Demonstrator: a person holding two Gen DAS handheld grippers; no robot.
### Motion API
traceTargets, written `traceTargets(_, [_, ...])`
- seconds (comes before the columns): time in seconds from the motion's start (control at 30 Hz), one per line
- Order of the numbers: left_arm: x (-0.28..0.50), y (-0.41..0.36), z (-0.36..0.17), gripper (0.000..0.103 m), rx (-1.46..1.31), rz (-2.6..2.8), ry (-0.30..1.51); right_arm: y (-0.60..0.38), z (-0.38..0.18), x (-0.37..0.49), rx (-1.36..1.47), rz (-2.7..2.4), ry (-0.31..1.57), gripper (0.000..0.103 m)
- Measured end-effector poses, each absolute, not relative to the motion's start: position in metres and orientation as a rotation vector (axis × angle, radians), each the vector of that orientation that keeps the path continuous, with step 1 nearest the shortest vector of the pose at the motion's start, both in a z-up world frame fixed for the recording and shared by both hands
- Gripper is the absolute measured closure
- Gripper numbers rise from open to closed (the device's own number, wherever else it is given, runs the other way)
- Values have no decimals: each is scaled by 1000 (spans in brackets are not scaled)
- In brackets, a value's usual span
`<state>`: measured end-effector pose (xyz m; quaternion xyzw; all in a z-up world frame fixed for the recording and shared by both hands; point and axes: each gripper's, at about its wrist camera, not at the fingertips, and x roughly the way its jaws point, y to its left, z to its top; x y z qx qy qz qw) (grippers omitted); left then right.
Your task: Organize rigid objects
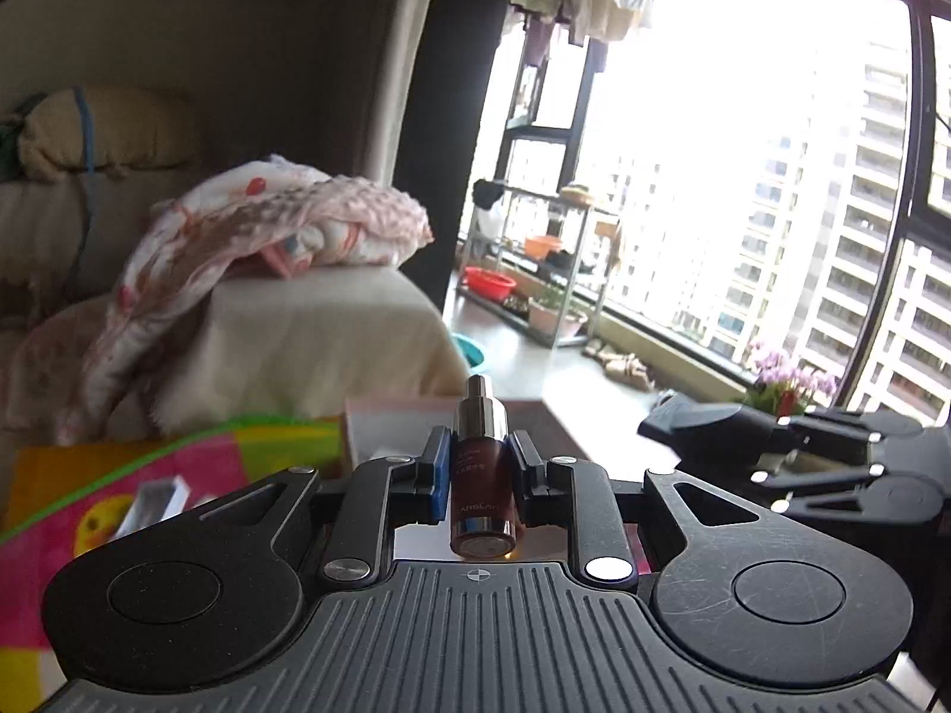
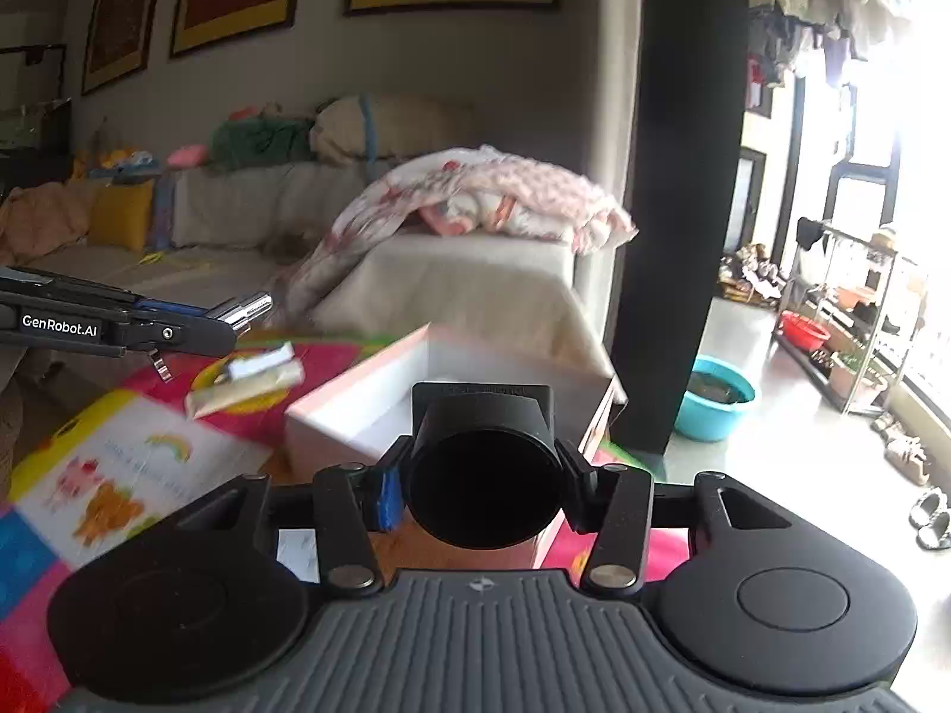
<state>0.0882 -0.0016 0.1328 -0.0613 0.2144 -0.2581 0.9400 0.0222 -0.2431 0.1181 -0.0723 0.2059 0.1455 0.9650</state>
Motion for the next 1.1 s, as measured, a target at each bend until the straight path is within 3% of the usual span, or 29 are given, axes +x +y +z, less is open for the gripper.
traceTargets(0.1, [155, -15, 127, 78, -238, -531, 545, -239, 128, 69, -112, 268, 379, 53])
traceTargets(0.2, [171, -18, 112, 78, -215, -497, 567, -237, 117, 103, -98, 219, 422, 49])
traceTargets(0.33, [145, 5, 89, 78, -215, -481, 544, -241, 85, 92, -91, 260, 477, 40])
traceTargets(0.53, [73, 36, 50, 78, -164, -447, 620, -239, 43, 55, -144, 308, 572, 40])
traceTargets(0.77, [21, 25, 22, 78, -31, -484, 777, -220, 31, 18, -141, 423, 654, 40])
traceTargets(1.1, [5, 4, 27, 78, 16, -534, 743, -194, 28, 4, -116, 453, 678, 40])
